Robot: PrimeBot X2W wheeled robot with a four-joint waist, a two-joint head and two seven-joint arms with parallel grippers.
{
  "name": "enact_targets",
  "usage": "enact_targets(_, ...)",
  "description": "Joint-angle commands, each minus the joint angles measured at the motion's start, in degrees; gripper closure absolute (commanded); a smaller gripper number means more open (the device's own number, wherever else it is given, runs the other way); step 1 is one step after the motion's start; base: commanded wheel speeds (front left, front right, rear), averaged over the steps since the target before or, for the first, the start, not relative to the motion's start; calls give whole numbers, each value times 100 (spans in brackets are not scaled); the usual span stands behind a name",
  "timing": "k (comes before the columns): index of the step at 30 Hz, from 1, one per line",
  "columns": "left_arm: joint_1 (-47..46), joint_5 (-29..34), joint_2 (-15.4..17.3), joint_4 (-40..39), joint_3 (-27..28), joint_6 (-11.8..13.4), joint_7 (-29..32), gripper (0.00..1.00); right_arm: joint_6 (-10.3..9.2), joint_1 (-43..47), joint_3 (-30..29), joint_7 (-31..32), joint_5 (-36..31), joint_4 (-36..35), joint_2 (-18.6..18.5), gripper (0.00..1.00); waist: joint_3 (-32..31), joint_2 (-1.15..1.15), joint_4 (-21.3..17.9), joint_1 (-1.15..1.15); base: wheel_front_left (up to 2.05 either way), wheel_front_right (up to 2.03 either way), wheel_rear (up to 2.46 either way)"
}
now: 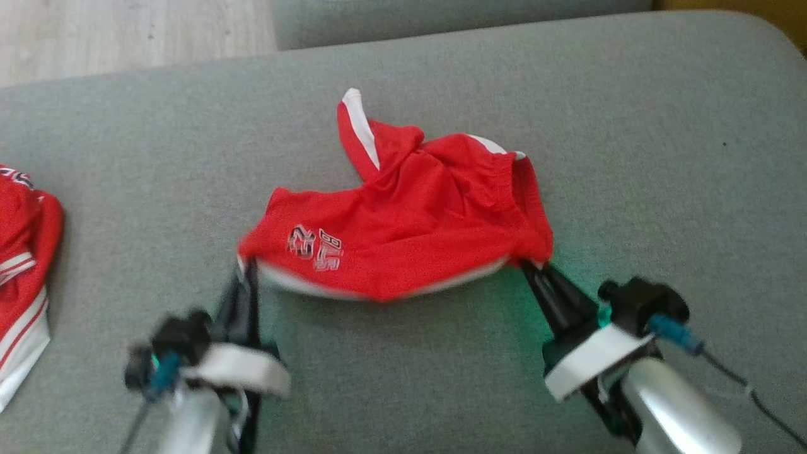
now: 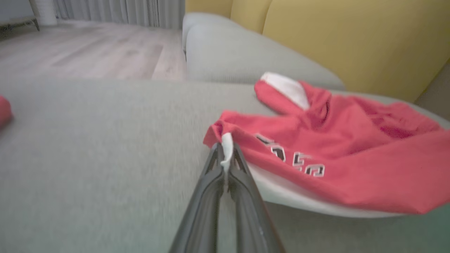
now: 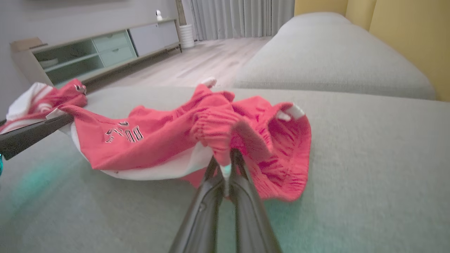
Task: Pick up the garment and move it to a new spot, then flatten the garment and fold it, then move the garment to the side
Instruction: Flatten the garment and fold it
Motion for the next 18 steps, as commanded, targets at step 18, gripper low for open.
enact_targets(18,-2645,371,1373,-2736,547,-201,853,100,-5,-2332,-434,594,2104,-2177,-1035,100,-424,0,269,0,0,0,0)
